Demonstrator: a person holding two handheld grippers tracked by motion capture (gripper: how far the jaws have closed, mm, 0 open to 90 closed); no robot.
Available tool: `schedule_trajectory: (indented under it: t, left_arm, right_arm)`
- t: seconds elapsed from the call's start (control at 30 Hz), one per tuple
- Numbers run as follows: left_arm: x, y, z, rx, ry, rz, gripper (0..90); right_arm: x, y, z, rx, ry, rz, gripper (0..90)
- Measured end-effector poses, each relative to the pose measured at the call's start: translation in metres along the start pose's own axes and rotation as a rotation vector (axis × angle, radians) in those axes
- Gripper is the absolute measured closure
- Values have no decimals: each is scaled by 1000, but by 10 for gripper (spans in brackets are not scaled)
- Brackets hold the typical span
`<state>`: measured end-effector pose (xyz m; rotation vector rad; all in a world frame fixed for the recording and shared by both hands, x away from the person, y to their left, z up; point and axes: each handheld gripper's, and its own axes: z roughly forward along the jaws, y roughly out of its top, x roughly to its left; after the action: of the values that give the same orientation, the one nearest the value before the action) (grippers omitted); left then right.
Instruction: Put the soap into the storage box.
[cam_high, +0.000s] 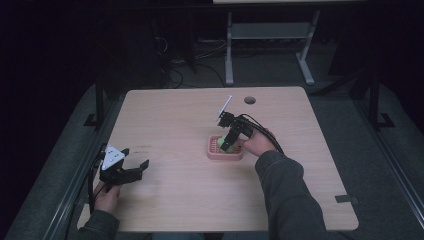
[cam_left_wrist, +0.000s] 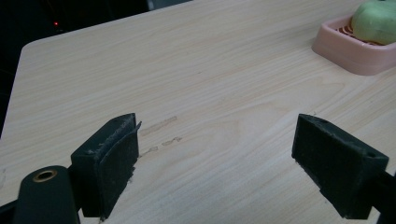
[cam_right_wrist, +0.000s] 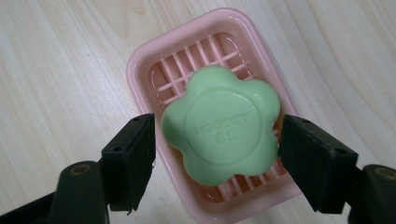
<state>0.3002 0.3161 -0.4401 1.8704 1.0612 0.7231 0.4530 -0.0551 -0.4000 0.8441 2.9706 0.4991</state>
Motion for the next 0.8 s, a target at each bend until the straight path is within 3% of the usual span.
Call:
schedule_trajectory:
  t: [0.3, 0.8]
  left_arm:
    - [0, 0, 0, -2, -3, 0, 143]
    - [0, -1, 1, 5, -2, 2, 143]
  right_arm:
    - [4, -8, -12, -64, -3, -7, 273]
    - [1, -27, -28, -91, -12, 12, 270]
